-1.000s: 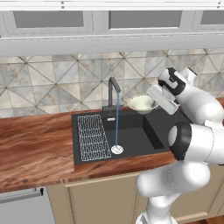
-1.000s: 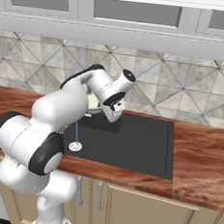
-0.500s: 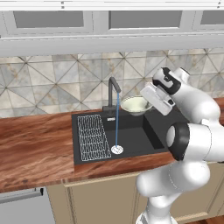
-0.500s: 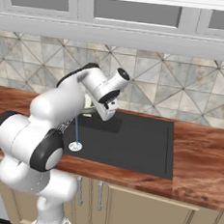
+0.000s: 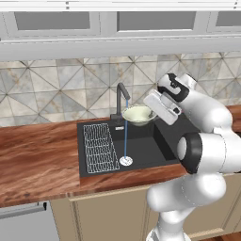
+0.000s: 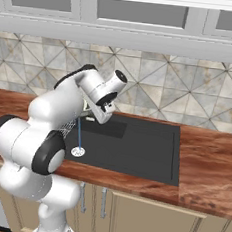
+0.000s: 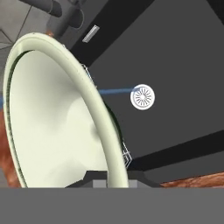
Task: Rinse each bowl for a few seconds and place them down in the sink or on the counter.
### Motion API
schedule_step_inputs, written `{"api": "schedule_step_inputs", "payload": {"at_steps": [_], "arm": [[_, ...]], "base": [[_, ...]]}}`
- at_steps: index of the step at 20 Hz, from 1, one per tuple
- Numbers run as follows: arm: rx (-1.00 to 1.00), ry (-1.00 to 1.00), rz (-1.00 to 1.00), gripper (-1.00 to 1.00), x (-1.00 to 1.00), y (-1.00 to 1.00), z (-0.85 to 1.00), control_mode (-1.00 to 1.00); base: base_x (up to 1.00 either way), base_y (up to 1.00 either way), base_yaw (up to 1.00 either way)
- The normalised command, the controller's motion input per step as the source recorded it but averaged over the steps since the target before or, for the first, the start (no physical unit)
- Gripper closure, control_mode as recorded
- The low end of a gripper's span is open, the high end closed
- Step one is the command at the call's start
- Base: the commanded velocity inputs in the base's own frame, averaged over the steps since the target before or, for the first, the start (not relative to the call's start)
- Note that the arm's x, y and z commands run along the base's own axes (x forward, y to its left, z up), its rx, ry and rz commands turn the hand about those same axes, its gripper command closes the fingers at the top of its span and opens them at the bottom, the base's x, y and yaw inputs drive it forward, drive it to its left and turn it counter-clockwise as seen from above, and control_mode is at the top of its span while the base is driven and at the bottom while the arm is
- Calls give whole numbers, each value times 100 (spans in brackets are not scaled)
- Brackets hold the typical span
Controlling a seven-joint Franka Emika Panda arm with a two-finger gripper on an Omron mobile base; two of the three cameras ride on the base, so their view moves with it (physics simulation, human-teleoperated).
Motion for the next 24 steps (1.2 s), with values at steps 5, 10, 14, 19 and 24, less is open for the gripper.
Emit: {"api": "schedule_step_inputs", "payload": {"at_steps": [5,10,14,19,24], "arm": [[2,3,3,100,24,8,-12,-100],[2,3,3,100,28,0,-16,-100],[3,0,4,100,18,0,-8,-100],[4,0,4,100,10,0,-1,-100],[5,0,3,100,-8,-16,1,-100]], "base": [[0,0,0],[0,0,0],[0,0,0],[0,0,0],[0,0,0]]}}
